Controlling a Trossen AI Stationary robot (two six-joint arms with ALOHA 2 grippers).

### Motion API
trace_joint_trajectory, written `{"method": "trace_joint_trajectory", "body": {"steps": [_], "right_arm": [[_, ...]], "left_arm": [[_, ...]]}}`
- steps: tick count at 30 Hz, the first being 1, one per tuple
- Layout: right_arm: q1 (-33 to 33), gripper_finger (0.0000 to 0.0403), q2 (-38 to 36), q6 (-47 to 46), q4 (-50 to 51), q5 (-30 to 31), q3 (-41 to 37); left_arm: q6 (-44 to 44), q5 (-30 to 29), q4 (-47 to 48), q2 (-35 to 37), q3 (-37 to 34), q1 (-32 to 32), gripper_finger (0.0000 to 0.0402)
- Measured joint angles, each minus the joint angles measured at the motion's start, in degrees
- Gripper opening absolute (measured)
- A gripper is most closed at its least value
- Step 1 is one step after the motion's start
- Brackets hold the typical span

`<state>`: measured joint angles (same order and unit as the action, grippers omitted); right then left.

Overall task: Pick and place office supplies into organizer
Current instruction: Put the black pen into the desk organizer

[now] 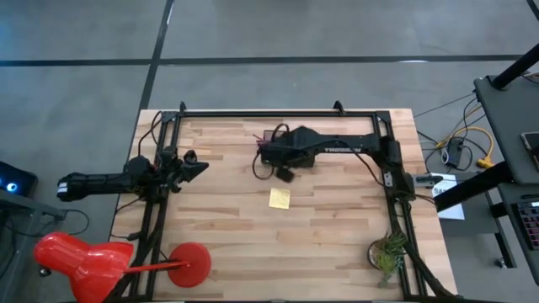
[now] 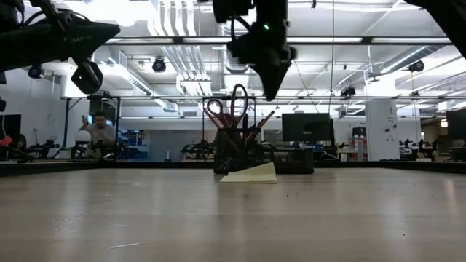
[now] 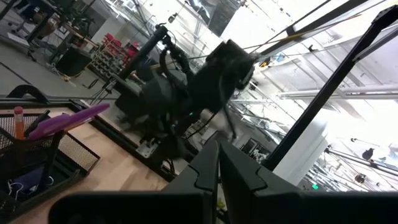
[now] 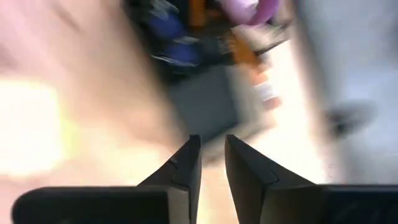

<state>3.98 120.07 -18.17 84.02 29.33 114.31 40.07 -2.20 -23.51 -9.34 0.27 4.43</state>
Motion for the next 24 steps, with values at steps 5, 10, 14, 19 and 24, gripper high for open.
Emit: {"method": "trace_joint_trajectory", "body": {"steps": [5,10,14,19,24], "right_arm": [[-2.5,0.0088,-2.9,-24.3,-18.3,-10.0,-4.4],[-6.1,0.0135,-1.9,-42.1,-27.2,-1.7,-12.7],[-7.4,0.0173,-2.1,-61.6,-30.8,11.8,-18.7],[-9.6,0.0199,-2.2,-66.5,-32.0,22.6,-22.4],[-11.0,0.0209,-0.3,-53.6,-38.5,23.3,-23.5]], "left_arm": [[0.0,0.0,0.0,0.0,0.0,0.0,0.0000],[0.0,0.0,0.0,0.0,0.0,0.0,0.0000],[0.0,0.0,0.0,0.0,0.0,0.0,0.0000],[-0.2,0.0,0.0,-0.1,0.0,0.0,0.0000],[-1.9,0.0,0.0,-0.8,0.0,0.0,0.0000]]}}
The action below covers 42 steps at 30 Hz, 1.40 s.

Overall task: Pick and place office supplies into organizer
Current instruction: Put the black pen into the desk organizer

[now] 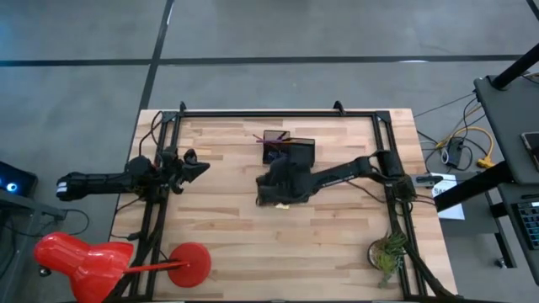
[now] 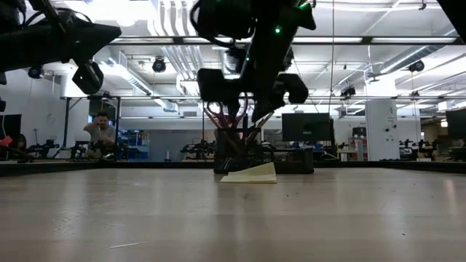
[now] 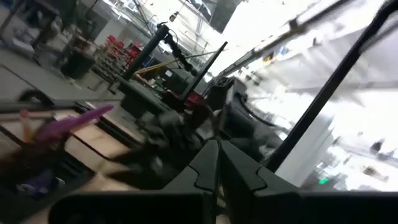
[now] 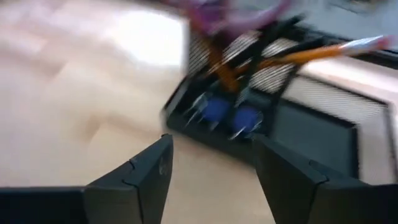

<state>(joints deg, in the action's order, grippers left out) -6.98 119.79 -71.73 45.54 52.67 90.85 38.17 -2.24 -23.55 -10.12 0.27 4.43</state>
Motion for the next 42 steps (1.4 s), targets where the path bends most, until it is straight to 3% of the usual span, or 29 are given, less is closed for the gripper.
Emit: {"method": "trace_joint_trajectory", "body": {"steps": [4,10,12,14,20,26,29,35,42], "right_arm": [[-0.8,0.0210,2.6,9.0,-4.5,-0.7,-0.1],[0.1,0.0210,4.1,9.4,-5.3,0.3,-1.2],[1.2,0.0210,4.1,9.3,-6.0,1.4,-1.9],[3.0,0.0210,4.0,8.9,-5.4,-0.6,-1.7],[7.6,0.0210,-1.5,1.5,2.3,-18.2,5.6],[10.4,0.0210,-7.0,1.6,12.9,-23.1,14.1],[12.5,0.0210,-6.5,1.2,12.7,-29.1,15.9],[13.9,0.0210,-1.3,-0.8,12.9,-33.8,17.1],[14.6,0.0210,2.2,-0.9,14.2,-33.4,15.4]], "left_arm": [[-14.5,0.0,0.2,-0.7,0.0,0.0,0.0000],[-35.8,-1.6,0.0,-1.7,0.0,0.0,0.0000],[-37.6,-1.7,0.0,-1.8,0.0,0.0,0.0000],[-28.6,-1.7,-0.1,-1.6,0.1,0.0,0.0000],[1.0,-5.8,-0.3,-1.4,0.8,0.1,0.0000],[18.3,-9.4,0.0,-2.7,0.9,0.1,0.0000],[21.9,-9.2,0.1,-3.6,0.9,0.1,0.0000],[27.6,-8.6,0.1,-4.5,1.0,0.1,0.0000],[29.0,-8.6,-0.3,-3.9,1.0,0.1,0.0000]]}}
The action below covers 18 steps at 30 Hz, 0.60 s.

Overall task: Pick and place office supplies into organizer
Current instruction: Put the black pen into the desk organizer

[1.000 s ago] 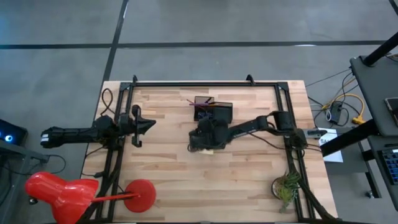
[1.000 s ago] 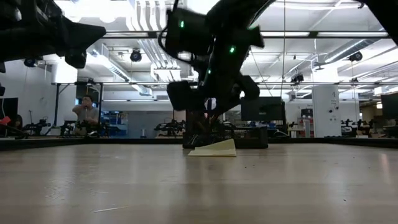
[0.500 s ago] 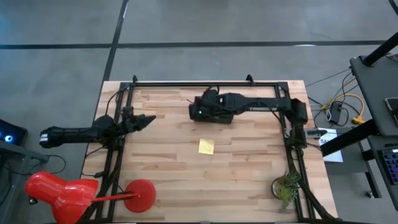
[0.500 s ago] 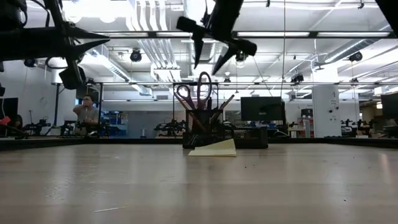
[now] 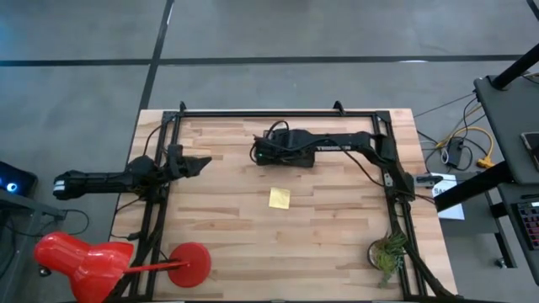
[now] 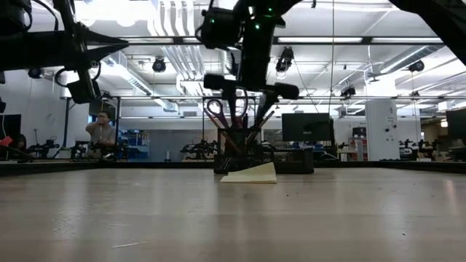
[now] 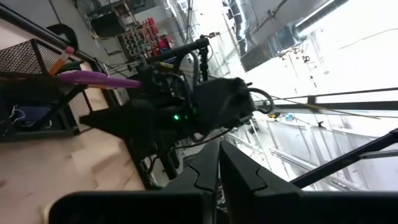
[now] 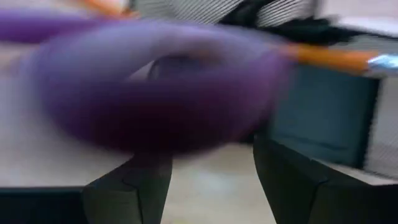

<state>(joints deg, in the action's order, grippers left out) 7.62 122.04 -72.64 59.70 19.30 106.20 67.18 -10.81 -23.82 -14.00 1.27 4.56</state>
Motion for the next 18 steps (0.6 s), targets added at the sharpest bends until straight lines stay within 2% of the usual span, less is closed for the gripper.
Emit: {"method": "trace_joint_trajectory", "body": {"steps": [4,12,18], "right_arm": [[0.3,0.0210,0.6,-2.9,0.1,4.6,-1.8],[0.4,0.0206,0.7,-5.8,-3.2,7.9,-4.3],[0.2,0.0165,0.8,-5.8,-6.7,10.8,-5.8]], "left_arm": [[0.0,0.0,-0.4,0.3,0.0,0.0,0.0000],[-0.5,-0.9,-1.2,0.1,0.1,0.0,0.0000],[-0.6,-1.3,-1.3,0.0,0.1,0.0,0.0000]]}}
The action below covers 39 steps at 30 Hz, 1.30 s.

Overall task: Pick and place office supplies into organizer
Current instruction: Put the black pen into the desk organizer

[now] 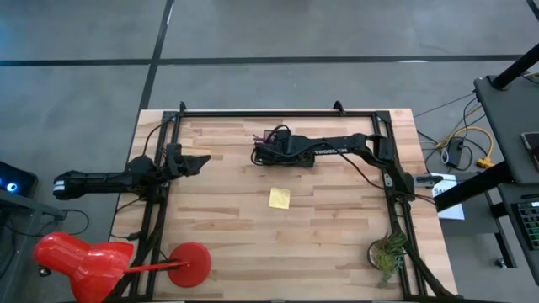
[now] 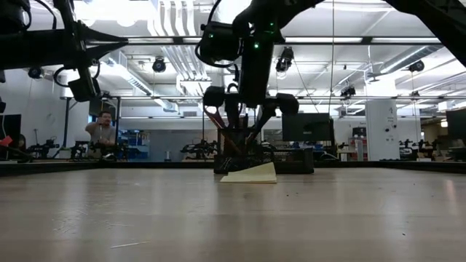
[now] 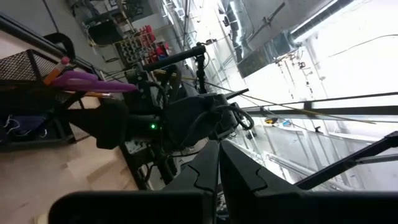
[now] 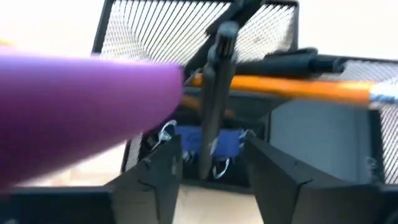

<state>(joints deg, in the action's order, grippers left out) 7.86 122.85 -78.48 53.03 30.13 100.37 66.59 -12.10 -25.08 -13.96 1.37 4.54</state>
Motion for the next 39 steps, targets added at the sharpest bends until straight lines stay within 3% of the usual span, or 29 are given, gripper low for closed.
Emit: {"method": "trace_joint_trajectory", "body": {"steps": [8,19,30,39], "right_arm": [[0.1,0.0110,1.1,0.6,-0.7,4.8,-0.2],[0.0,0.0098,4.2,0.9,-2.9,4.6,-0.3],[0.1,0.0038,4.4,1.5,-2.7,3.7,1.7],[0.0,0.0030,3.8,4.9,-2.1,3.7,4.4]], "left_arm": [[0.0,0.0,-0.1,0.0,0.0,0.0,0.0000],[0.0,0.0,-0.6,0.3,0.0,0.0,0.0000],[0.0,0.1,-0.7,0.3,0.0,0.0,0.0000],[0.0,0.1,-0.8,0.3,0.0,0.0,0.0000]]}}
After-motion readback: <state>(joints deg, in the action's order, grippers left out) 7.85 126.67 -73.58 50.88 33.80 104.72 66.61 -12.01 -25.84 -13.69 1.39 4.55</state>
